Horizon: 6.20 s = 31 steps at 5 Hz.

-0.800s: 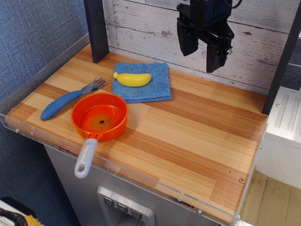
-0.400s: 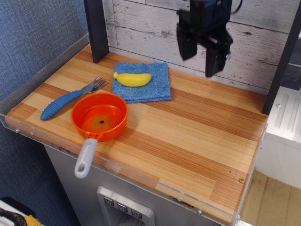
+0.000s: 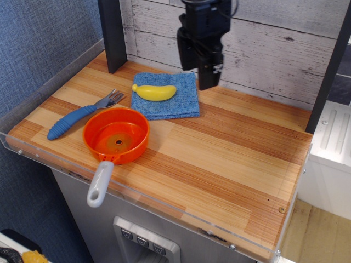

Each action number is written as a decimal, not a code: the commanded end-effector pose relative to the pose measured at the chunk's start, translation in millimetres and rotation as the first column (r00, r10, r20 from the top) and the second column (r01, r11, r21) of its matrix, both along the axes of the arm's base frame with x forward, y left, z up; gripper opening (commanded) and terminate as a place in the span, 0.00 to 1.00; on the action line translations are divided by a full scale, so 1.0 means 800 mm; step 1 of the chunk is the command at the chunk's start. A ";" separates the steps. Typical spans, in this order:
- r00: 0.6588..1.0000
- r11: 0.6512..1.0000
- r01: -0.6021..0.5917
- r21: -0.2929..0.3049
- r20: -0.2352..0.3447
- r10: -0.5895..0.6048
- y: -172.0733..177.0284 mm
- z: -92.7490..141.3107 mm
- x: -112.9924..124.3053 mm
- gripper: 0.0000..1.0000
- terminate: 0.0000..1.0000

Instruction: Move the banana off of the blue rag and by itself in the corner against the wall.

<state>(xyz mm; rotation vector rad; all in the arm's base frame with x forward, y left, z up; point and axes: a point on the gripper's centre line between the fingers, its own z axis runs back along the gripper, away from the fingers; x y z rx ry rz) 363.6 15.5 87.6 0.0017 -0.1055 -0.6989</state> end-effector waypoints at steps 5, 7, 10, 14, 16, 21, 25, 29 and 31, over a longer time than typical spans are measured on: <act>0.993 0.982 0.117 0.151 0.000 -0.118 0.121 -0.046 0.012 1.00 0.00; 0.993 0.982 0.117 0.149 -0.015 -0.116 0.118 -0.059 0.014 1.00 0.00; 0.997 0.982 0.074 0.173 -0.032 -0.069 0.122 -0.048 0.009 0.00 0.00; 0.992 0.987 0.082 0.137 0.089 -0.095 0.069 0.018 0.013 0.00 0.00; 0.965 0.968 0.243 0.065 0.088 -0.248 -0.018 0.014 0.021 0.00 0.00; 0.930 0.929 0.365 0.061 0.007 -0.367 -0.111 -0.067 0.049 1.00 0.00; 0.948 0.949 0.306 0.077 0.070 -0.312 -0.104 -0.031 0.046 1.00 0.00; 0.965 0.971 -0.226 0.074 0.157 0.212 0.004 0.051 -0.011 1.00 0.00; 0.786 0.797 -0.604 -0.003 0.161 0.597 0.087 0.062 -0.021 1.00 0.00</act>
